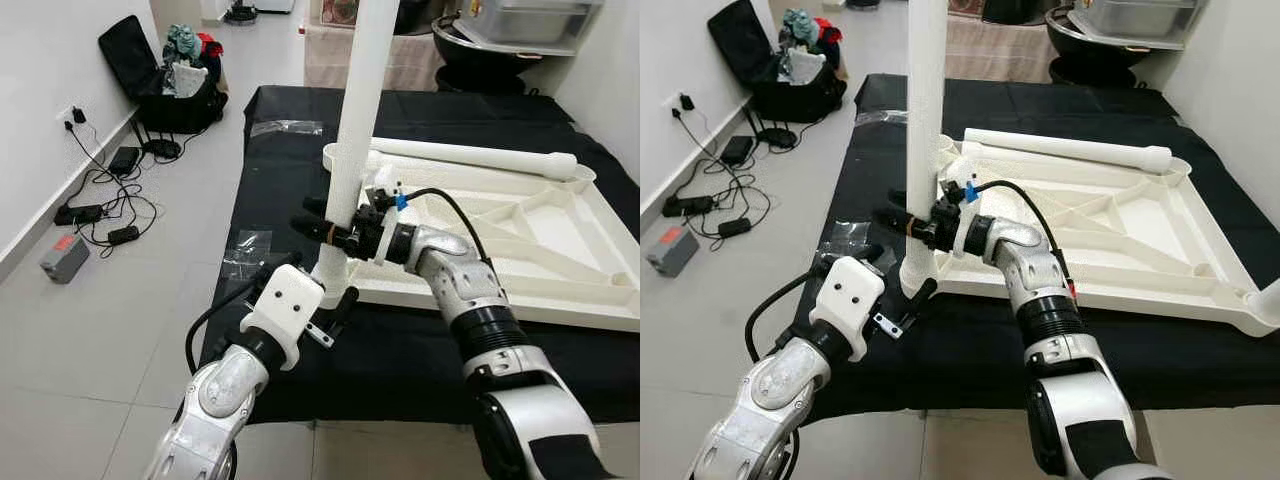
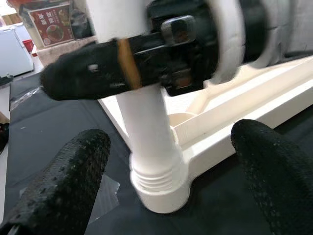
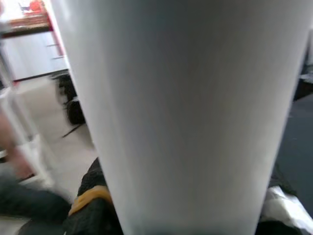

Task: Building children table

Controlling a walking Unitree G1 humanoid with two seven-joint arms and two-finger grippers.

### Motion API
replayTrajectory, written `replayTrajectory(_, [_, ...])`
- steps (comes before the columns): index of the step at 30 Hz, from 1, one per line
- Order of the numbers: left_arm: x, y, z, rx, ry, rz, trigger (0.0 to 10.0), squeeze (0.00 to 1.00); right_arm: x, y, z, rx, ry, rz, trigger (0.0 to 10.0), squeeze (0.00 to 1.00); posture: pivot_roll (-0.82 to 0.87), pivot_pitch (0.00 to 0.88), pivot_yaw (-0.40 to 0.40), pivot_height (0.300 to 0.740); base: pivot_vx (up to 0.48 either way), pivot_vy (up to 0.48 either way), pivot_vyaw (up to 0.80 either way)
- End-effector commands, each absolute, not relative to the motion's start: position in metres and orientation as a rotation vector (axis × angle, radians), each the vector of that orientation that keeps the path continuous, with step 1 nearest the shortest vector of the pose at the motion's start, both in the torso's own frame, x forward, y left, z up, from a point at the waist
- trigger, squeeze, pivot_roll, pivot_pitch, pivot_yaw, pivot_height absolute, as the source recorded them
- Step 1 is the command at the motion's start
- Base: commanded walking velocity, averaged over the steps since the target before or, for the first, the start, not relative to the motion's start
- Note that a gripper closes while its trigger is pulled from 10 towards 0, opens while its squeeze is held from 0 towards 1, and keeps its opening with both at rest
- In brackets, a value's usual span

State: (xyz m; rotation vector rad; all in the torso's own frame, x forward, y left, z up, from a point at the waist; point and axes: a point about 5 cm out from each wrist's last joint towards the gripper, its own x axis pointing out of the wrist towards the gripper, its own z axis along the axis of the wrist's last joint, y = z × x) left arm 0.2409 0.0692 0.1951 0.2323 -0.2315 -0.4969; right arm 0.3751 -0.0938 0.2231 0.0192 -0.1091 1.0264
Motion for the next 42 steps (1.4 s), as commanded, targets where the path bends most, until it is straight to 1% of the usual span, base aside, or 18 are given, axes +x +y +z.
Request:
replayTrajectory(1, [0.240,0.067,0.194,0.233,-0.229,-0.503,10.0,0.00,0.379,-0.096,0.216,0.037,-0.074,0.931,0.0,0.00,0.11,0.134,-0.073,0.740,0.000,0.000,0.00])
replayTrajectory(5, [0.240,0.067,0.194,0.234,-0.228,-0.502,10.0,0.00,0.390,-0.103,0.218,0.071,-0.059,0.666,0.0,0.00,0.11,0.135,-0.072,0.740,0.000,0.000,0.00])
replayTrajectory(8, [0.241,0.069,0.194,0.231,-0.225,-0.496,10.0,0.00,0.398,-0.128,0.214,0.063,-0.037,0.165,0.0,0.00,0.10,0.132,-0.071,0.740,0.000,0.000,0.00])
replayTrajectory(10, [0.241,0.070,0.194,0.230,-0.225,-0.495,10.0,0.00,0.397,-0.133,0.213,0.052,-0.037,0.069,0.0,0.00,0.10,0.132,-0.071,0.740,0.000,0.000,0.00])
replayTrajectory(11, [0.241,0.068,0.193,0.232,-0.226,-0.499,10.0,0.00,0.387,-0.143,0.207,0.053,-0.030,-0.171,0.0,0.00,0.11,0.130,-0.072,0.740,0.000,0.000,0.00])
replayTrajectory(15, [0.240,0.067,0.193,0.233,-0.227,-0.501,10.0,0.00,0.377,-0.144,0.205,0.074,-0.034,-0.298,0.0,0.00,0.11,0.126,-0.072,0.740,0.000,0.000,0.00])
replayTrajectory(20, [0.239,0.068,0.192,0.238,-0.220,-0.503,10.0,0.00,0.367,-0.105,0.207,0.141,-0.036,-0.229,0.0,0.00,0.11,0.118,-0.071,0.740,0.000,0.000,0.00])
replayTrajectory(21, [0.238,0.069,0.191,0.240,-0.220,-0.504,10.0,0.00,0.367,-0.097,0.209,0.154,-0.041,-0.198,10.0,0.00,0.12,0.114,-0.074,0.740,0.000,0.000,0.00])
replayTrajectory(23, [0.238,0.069,0.191,0.241,-0.218,-0.504,10.0,0.00,0.366,-0.091,0.213,0.166,-0.060,-0.186,10.0,0.04,0.12,0.111,-0.073,0.740,0.000,0.000,0.00])
replayTrajectory(24, [0.237,0.069,0.191,0.241,-0.217,-0.504,10.0,0.00,0.365,-0.089,0.218,0.163,-0.109,-0.166,10.0,1.00,0.11,0.109,-0.073,0.740,0.000,0.000,0.00])
replayTrajectory(29, [0.236,0.069,0.190,0.242,-0.215,-0.505,10.0,0.00,0.367,-0.096,0.230,0.138,-0.196,-0.176,10.0,1.00,0.11,0.105,-0.072,0.740,0.000,0.000,0.00])
replayTrajectory(30, [0.237,0.068,0.190,0.243,-0.216,-0.507,10.0,0.00,0.371,-0.103,0.232,0.123,-0.213,-0.140,10.0,0.00,0.11,0.102,-0.070,0.740,0.000,0.000,0.00])
replayTrajectory(31, [0.237,0.068,0.189,0.245,-0.216,-0.508,10.0,0.00,0.375,-0.108,0.233,0.116,-0.224,-0.106,10.0,0.00,0.11,0.102,-0.070,0.740,0.000,0.000,0.00])
replayTrajectory(33, [0.237,0.068,0.189,0.250,-0.217,-0.511,10.0,0.00,0.386,-0.104,0.220,0.306,-0.076,0.144,10.0,0.00,0.11,0.102,-0.070,0.740,0.000,0.000,0.00])
replayTrajectory(34, [0.237,0.068,0.189,0.250,-0.217,-0.511,10.0,0.00,0.386,-0.104,0.220,0.306,-0.076,0.144,10.0,0.00,0.11,0.102,-0.070,0.740,0.000,0.000,0.00])
replayTrajectory(38, [0.237,0.067,0.189,0.248,-0.219,-0.511,10.0,0.00,0.381,-0.106,0.220,0.289,-0.064,0.612,10.0,0.00,0.10,0.094,-0.072,0.740,0.000,0.000,0.00])
replayTrajectory(39, [0.237,0.067,0.189,0.248,-0.219,-0.511,10.0,0.00,0.381,-0.106,0.220,0.289,-0.064,0.612,10.0,0.00,0.10,0.094,-0.072,0.740,0.000,0.000,0.00])
replayTrajectory(42, [0.236,0.064,0.189,0.252,-0.224,-0.527,10.0,0.00,0.366,-0.106,0.220,0.214,-0.071,0.926,10.0,0.00,0.10,0.085,-0.068,0.740,0.000,0.000,0.00])
